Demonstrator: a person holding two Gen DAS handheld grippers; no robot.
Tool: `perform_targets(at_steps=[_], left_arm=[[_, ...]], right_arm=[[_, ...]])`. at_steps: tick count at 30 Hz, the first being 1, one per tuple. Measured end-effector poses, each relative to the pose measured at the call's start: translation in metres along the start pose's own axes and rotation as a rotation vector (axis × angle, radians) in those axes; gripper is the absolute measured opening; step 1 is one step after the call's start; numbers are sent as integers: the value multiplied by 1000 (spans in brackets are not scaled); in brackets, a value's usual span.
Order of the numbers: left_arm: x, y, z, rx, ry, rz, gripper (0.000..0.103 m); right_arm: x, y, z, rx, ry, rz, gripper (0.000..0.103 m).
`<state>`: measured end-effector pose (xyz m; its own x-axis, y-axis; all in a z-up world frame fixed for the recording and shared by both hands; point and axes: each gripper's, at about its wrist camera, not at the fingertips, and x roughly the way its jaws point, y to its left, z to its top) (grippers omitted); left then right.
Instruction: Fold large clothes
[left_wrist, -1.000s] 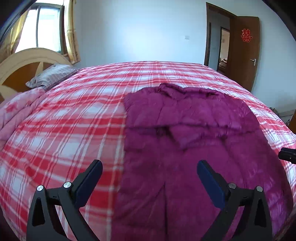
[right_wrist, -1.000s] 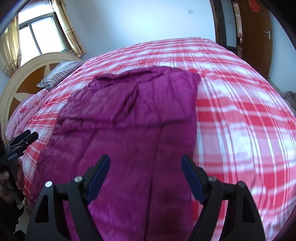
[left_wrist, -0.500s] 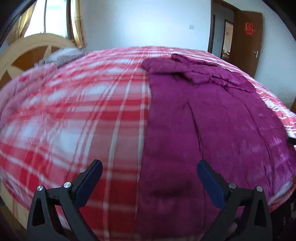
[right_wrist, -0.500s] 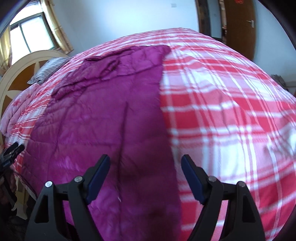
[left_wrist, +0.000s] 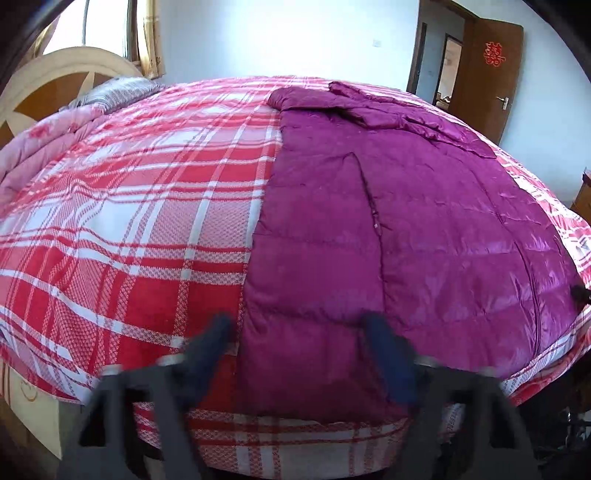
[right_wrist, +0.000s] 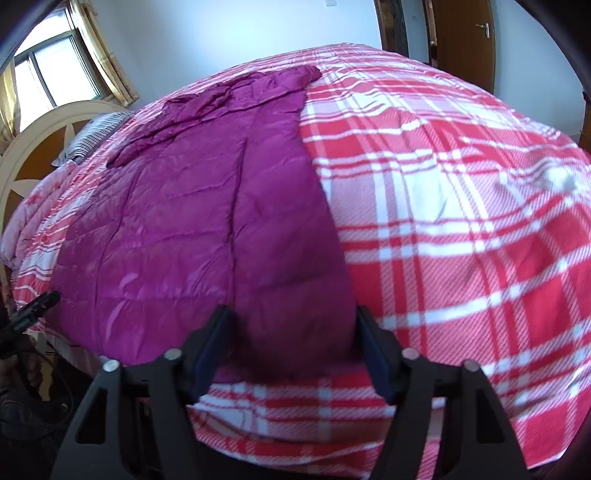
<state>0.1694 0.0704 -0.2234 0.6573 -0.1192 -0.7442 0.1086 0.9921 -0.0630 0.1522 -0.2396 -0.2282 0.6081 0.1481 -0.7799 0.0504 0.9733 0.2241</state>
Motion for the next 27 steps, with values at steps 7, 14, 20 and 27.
perform_targets(at_steps=[7, 14, 20, 27], left_arm=[[-28, -2, 8, 32, -63, -90, 5], [-88, 9, 27, -2, -171, -208, 4], [-140, 17, 39, -31, -264, -315, 3], [-189, 21, 52, -51, -357, -409, 3]], right_arm=[[-6, 10, -2, -9, -21, 77, 15], [-47, 15, 3, -8, -110, 116, 10], [-110, 21, 7, -26, -234, 151, 9], [-179, 39, 10, -103, -400, 165, 8]])
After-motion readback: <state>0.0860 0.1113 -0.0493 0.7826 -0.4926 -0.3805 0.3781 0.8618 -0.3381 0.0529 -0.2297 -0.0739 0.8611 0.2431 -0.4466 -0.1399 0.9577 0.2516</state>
